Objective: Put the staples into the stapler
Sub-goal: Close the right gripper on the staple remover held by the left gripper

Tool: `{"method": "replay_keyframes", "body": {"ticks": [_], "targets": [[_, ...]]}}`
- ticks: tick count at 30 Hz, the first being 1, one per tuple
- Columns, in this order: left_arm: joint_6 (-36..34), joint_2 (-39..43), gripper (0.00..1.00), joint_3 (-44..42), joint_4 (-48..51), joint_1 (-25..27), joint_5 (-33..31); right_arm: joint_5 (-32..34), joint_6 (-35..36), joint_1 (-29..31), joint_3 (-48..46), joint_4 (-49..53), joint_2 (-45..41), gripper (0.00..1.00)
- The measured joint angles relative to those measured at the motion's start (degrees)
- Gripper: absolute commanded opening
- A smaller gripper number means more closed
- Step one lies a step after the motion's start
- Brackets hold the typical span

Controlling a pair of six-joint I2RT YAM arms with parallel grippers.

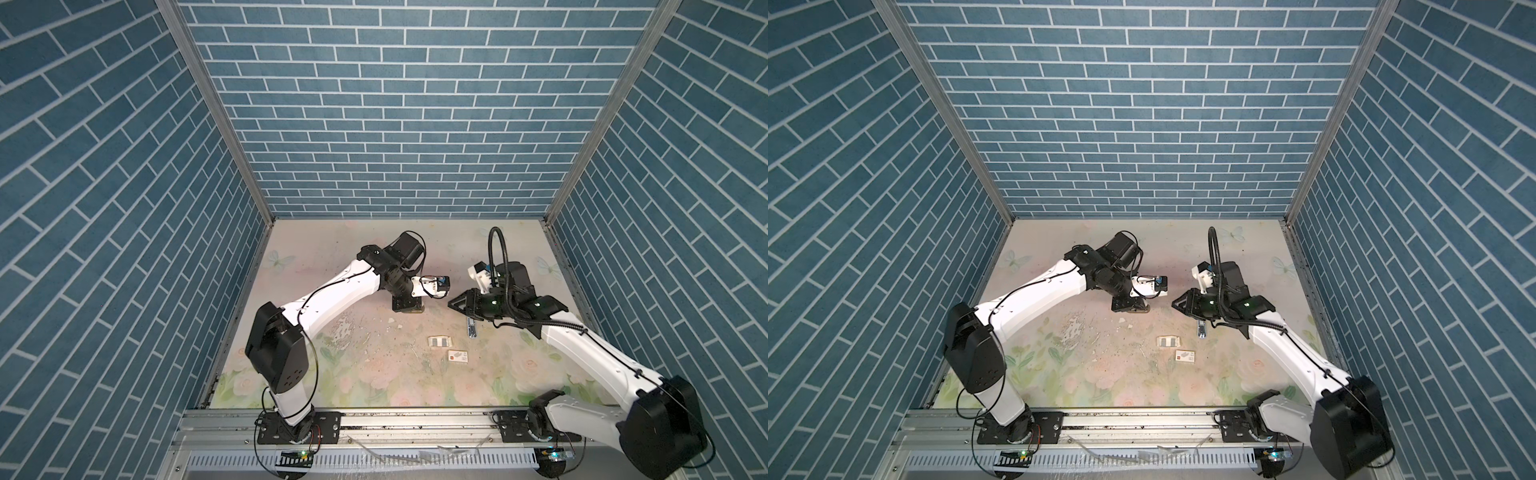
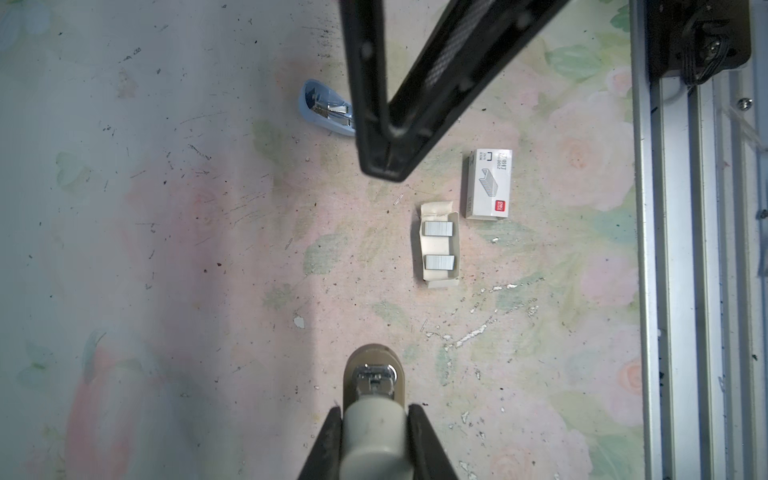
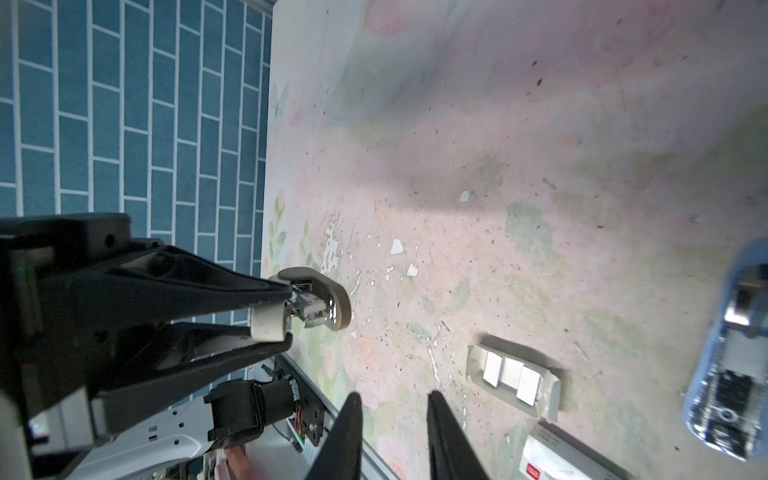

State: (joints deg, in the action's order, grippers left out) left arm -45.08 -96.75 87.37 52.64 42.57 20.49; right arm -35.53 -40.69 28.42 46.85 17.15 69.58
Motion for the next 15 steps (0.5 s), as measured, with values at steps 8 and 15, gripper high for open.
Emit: {"method": "replay_keyframes", "body": {"ticks": [8, 15], "targets": [[3.52, 4.50, 0.07, -3.91, -1.33, -0.33, 0.15, -4.83, 0.13, 5.38, 2.62, -3.89, 7.87, 0.29], [4.70, 5.27, 0.07, -6.36, -2.05, -0.33, 0.15, -5.90, 0.02, 6.91, 3.08, -6.60, 9.03, 0.29]]}}
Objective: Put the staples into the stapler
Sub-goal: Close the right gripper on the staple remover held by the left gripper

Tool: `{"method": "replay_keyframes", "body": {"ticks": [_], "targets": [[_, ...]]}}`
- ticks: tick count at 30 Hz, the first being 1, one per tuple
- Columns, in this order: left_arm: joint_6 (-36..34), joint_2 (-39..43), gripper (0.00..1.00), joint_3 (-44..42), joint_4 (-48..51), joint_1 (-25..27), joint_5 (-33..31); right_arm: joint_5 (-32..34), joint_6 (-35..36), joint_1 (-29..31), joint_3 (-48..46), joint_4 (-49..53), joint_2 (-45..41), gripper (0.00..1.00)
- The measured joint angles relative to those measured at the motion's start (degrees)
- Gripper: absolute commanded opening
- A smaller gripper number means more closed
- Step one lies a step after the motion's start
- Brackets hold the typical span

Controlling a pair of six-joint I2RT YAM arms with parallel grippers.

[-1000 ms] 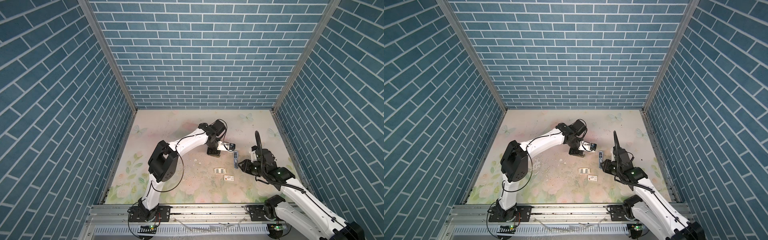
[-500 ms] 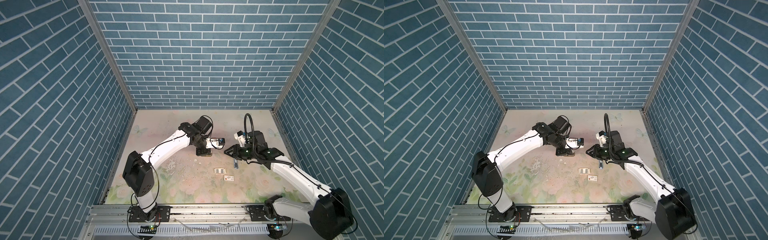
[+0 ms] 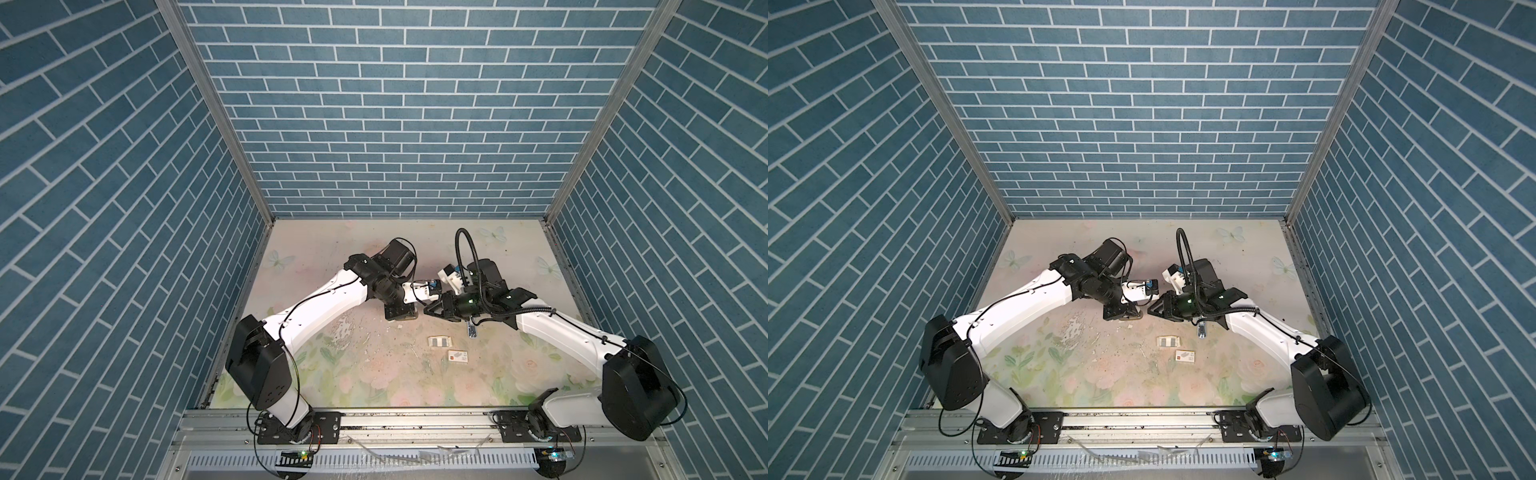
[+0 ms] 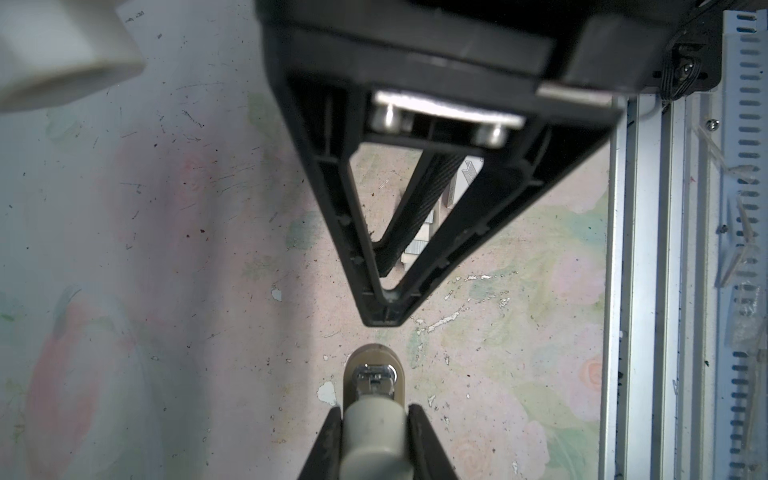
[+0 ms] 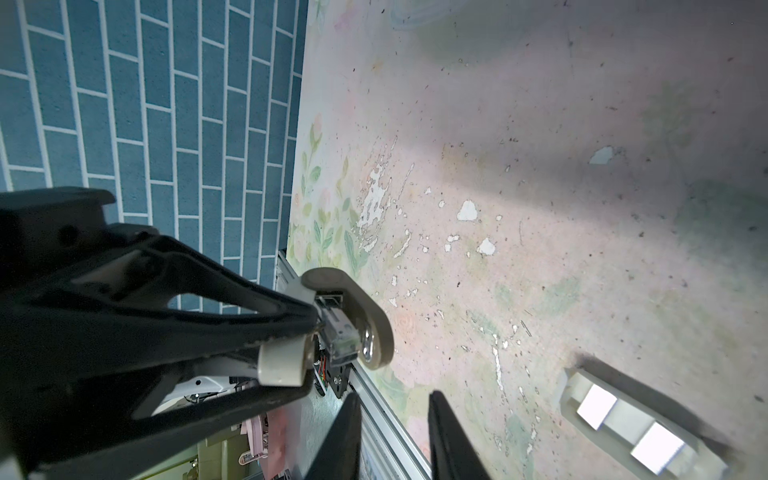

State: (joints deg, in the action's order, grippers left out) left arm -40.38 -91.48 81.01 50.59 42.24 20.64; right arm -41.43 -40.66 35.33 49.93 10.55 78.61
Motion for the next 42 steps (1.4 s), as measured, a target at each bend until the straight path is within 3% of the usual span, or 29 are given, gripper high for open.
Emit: {"method": "replay_keyframes", "body": {"ticks": [29, 42], "targets": [[2.89, 0.52, 0.06, 3.02, -0.81, -0.37, 2.32, 0.26, -0.07, 2.08, 1.25, -2.80, 5.07, 0.26], [5.97, 0.52, 0.06, 6.08, -1.33, -0.94, 5.09, 0.33, -4.13, 2.40, 0.35, -10.91, 7.96, 0.26]]}}
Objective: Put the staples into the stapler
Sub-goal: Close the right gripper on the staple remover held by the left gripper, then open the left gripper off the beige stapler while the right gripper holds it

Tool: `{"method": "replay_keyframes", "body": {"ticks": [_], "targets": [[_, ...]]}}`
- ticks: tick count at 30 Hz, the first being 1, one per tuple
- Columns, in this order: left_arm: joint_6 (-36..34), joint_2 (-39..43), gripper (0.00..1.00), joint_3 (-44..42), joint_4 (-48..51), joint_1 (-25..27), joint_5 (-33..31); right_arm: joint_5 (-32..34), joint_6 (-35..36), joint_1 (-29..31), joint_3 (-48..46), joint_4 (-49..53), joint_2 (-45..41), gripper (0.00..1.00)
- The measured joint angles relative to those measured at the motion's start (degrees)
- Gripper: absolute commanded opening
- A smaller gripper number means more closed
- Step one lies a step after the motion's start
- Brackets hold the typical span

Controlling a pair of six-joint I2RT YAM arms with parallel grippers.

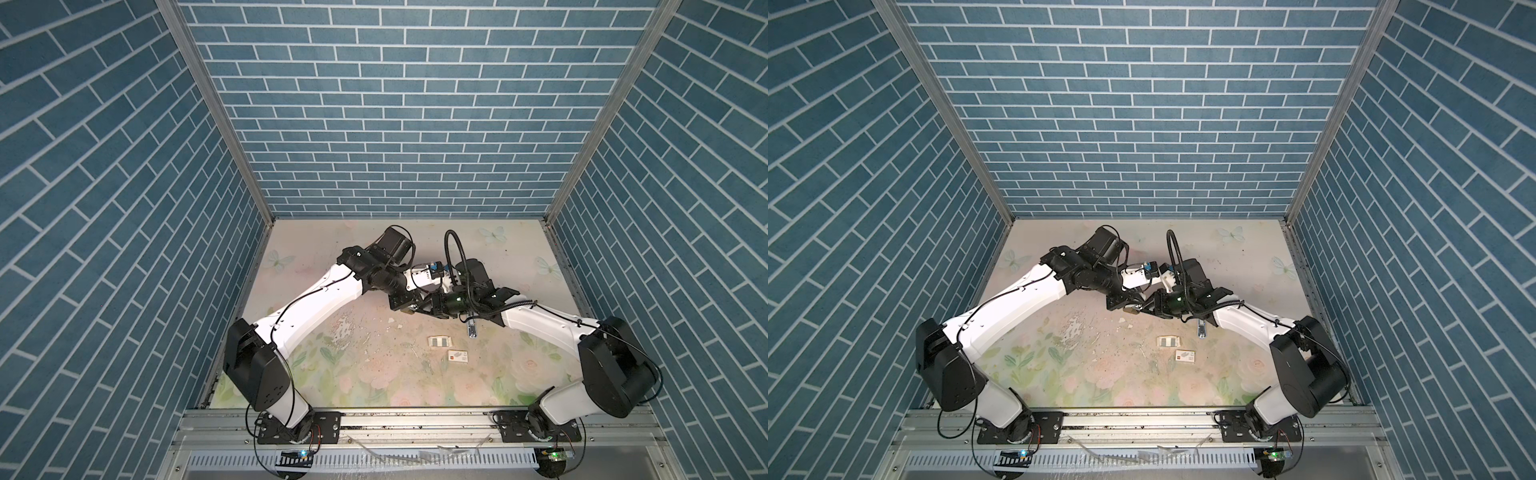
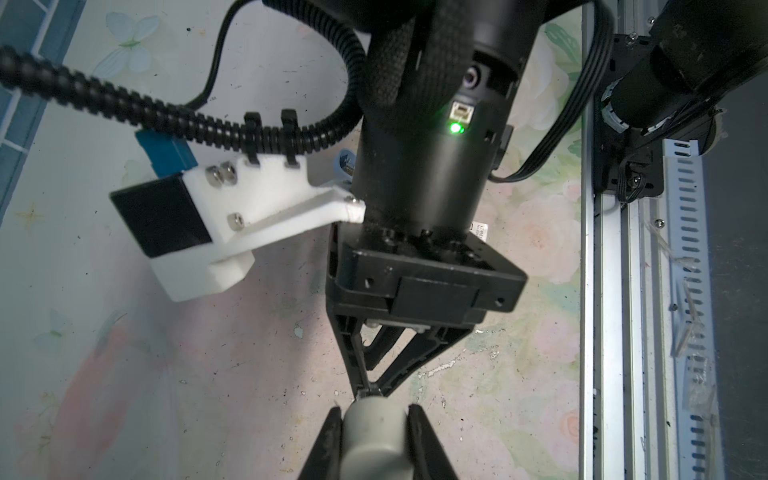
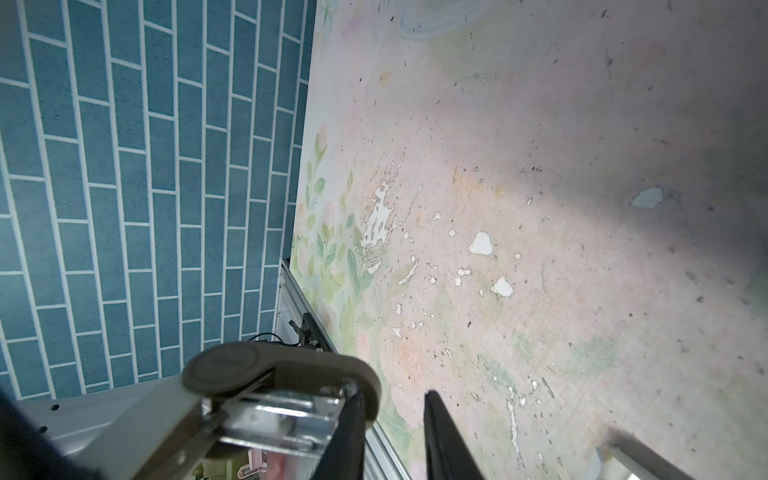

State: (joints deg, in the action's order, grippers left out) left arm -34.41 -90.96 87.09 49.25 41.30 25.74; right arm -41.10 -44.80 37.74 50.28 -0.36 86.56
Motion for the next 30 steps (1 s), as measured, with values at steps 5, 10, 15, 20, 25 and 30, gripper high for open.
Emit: {"method": "replay_keyframes", "body": {"ticks": [5, 10, 15, 20, 25, 30], "targets": [[1.07, 0.00, 0.06, 0.76, -0.74, 0.04, 1.22, -0.09, -0.79, 0.63, -0.17, -2.60, 0.57, 0.26], [1.97, 0.00, 0.05, 1.07, -1.88, 0.04, 1.55, 0.00, -1.81, 0.87, -0.85, -4.90, 0.61, 0.28], [2.12, -0.02, 0.06, 1.07, -2.12, -0.31, 1.97, 3.39, -1.31, 0.85, -3.10, -3.23, -0.37, 0.37], [2.60, -0.02, 0.05, 1.07, -1.97, -3.28, 5.31, 6.78, 0.46, -0.52, -9.60, -1.62, -7.58, 0.44], [3.61, -2.01, 0.05, 3.19, 0.22, -6.67, 11.65, 4.98, 1.79, -1.40, -13.20, -3.04, -15.41, 0.46], [4.35, -6.08, 0.05, 7.43, 2.56, -7.17, 18.56, 1.64, 3.89, -1.40, -13.51, -5.92, -21.46, 0.49]]}}
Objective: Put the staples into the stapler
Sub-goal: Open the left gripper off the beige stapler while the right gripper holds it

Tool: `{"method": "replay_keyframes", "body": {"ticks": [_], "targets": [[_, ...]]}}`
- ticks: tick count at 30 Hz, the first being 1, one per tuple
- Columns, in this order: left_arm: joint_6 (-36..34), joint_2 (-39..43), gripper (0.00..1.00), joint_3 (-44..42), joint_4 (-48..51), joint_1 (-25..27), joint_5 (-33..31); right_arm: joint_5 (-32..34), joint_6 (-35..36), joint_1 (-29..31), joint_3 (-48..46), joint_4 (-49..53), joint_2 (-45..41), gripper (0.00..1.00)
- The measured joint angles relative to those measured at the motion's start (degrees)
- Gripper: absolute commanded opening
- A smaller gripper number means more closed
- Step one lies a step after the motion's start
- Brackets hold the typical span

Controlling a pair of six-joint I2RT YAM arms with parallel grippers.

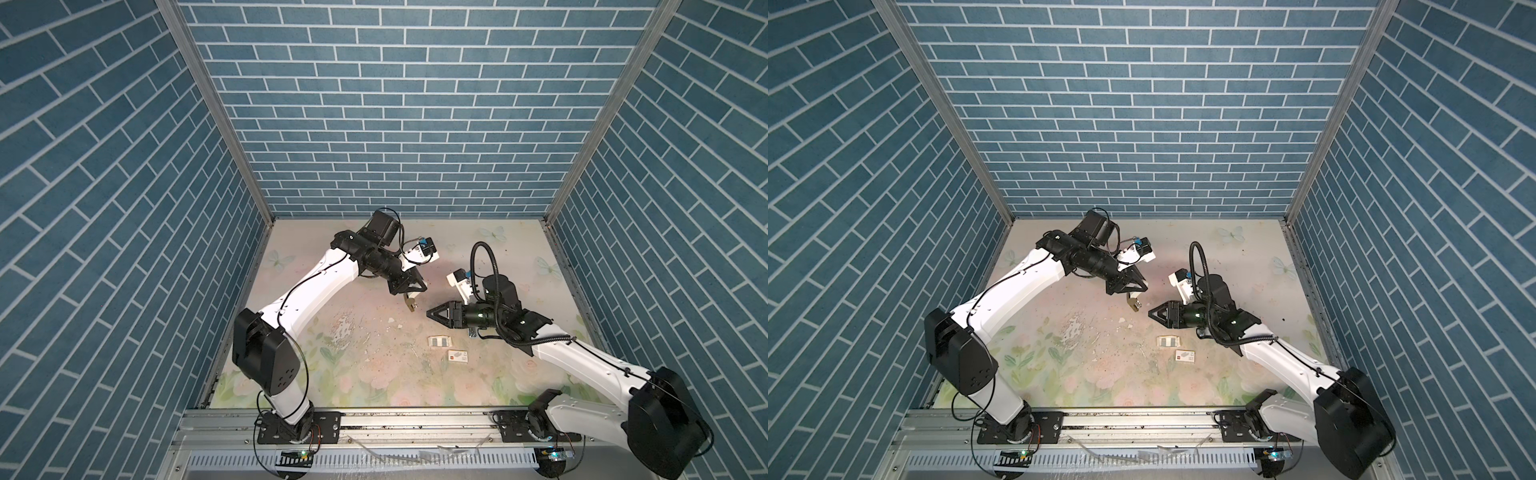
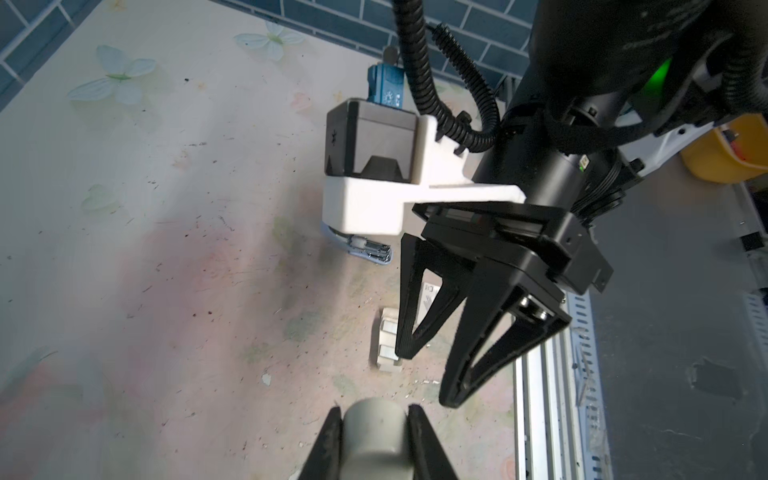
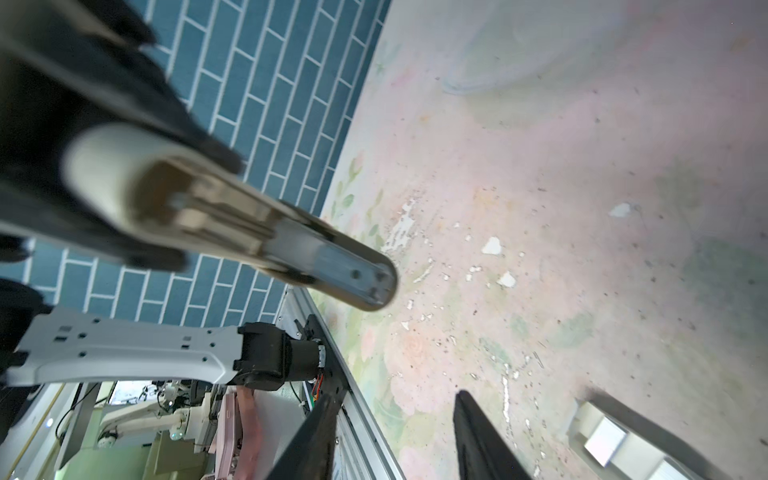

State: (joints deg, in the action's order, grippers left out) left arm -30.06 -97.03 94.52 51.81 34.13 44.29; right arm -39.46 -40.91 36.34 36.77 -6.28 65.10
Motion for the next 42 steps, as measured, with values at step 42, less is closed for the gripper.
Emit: {"method": "replay_keyframes", "body": {"ticks": [42], "targets": [[3.56, -10.56, 0.07, 10.95, 10.58, -1.27, 24.48, -10.08, -0.52, 0.09, 0.00, -20.37, 3.69, 0.29]]}}
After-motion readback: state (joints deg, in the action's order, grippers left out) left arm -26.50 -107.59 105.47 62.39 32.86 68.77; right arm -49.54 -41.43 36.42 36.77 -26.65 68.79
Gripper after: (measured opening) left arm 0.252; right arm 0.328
